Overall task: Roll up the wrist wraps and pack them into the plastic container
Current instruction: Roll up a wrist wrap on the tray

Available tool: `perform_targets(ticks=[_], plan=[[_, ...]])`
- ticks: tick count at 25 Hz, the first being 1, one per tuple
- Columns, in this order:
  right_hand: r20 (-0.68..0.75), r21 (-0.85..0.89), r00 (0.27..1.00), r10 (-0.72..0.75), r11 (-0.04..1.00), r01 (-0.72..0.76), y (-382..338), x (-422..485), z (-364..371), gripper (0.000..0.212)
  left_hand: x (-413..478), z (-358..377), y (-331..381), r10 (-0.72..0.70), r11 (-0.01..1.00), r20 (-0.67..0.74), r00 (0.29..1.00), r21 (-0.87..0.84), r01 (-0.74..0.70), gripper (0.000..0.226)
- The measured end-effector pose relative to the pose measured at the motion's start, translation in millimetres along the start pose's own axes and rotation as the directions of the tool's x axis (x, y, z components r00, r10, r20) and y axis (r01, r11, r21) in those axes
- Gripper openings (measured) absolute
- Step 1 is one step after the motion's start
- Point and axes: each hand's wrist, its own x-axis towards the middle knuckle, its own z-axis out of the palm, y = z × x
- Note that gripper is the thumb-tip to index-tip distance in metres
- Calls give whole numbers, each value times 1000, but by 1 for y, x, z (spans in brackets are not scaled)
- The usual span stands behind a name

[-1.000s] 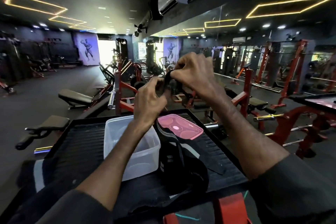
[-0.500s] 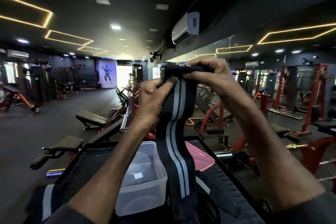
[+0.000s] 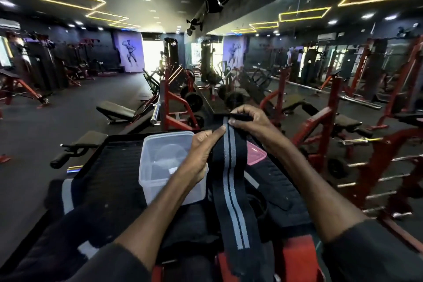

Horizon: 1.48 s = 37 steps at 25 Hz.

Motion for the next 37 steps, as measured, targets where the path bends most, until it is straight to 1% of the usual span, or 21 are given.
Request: perform_targets(ticks=[2, 4, 6, 7, 8, 10, 12, 14, 16, 17, 19, 22, 25, 27, 31, 32, 34, 35, 37], plan=[[33, 20, 995, 99, 995, -100, 19, -8, 0, 29, -7, 1, -17, -39, 999, 0, 999, -7, 39, 24], [77, 94, 977, 198, 974, -204, 20, -10, -3, 34, -8, 5, -16, -40, 999, 7, 999, 24, 40, 26], [124, 288, 960, 252, 917, -278, 17, -11, -4, 29, -6, 8, -16, -42, 997, 22, 999, 60, 40, 38], [112, 361, 956, 272, 885, -294, 15, -12, -4, 24, -5, 9, -17, -42, 997, 27, 999, 70, 40, 42], [81, 392, 953, 292, 870, -300, 14, -14, -2, 19, -3, 9, -20, -42, 997, 31, 999, 71, 40, 43], [14, 397, 943, 331, 864, -309, 16, -19, -1, 11, -2, 11, -25, -28, 997, 46, 999, 73, 24, 36], [-20, 398, 940, 342, 865, -306, 20, -22, -3, 5, -1, 15, -27, -7, 998, 59, 998, 65, 3, 30], [-19, 321, 949, 314, 901, -292, 26, -25, -12, 4, 4, 22, -32, 0, 1000, 70, 998, 12, -1, 35], [-24, 240, 950, 312, 924, -297, 34, -27, -24, 7, 9, 30, -41, -5, 1000, 67, 998, -15, 6, 44], [-27, 221, 950, 312, 928, -299, 39, -29, -31, 7, 10, 34, -47, -12, 1000, 57, 998, -14, 13, 44], [-37, 235, 949, 313, 926, -296, 51, -35, -42, 8, 16, 39, -60, -34, 999, 53, 998, 7, 34, 40], [-106, 221, 952, 287, 940, -258, 65, -42, -45, 17, 23, 44, -66, -97, 995, 57, 994, 41, 94, 25], [-151, 152, 962, 227, 967, -204, 72, -48, -42, 25, 33, 48, -57, -123, 988, 86, 989, 109, 114, 29], [-162, 141, 970, 179, 977, -157, 74, -50, -41, 28, 41, 46, -56, -91, 984, 77, 993, 159, 78, 27], [-197, 136, 972, 128, 985, -102, 78, -54, -44, 26, 51, 39, -74, 13, 984, 97, 995, 173, -30, 20], [-190, 145, 971, 146, 982, -119, 76, -55, -45, 26, 51, 37, -79, 30, 986, 103, 994, 162, -47, 22], [-153, 199, 958, 243, 957, -211, 71, -59, -47, 25, 48, 35, -84, 41, 991, 135, 990, 118, -57, 25], [-141, 248, 939, 313, 930, -273, 68, -61, -49, 22, 47, 35, -84, 37, 993, 150, 988, 102, -52, 25], [-163, 324, 892, 421, 877, -355, 64, -65, -48, 15, 46, 33, -85, 31, 995, 170, 985, 88, -46, 25]])
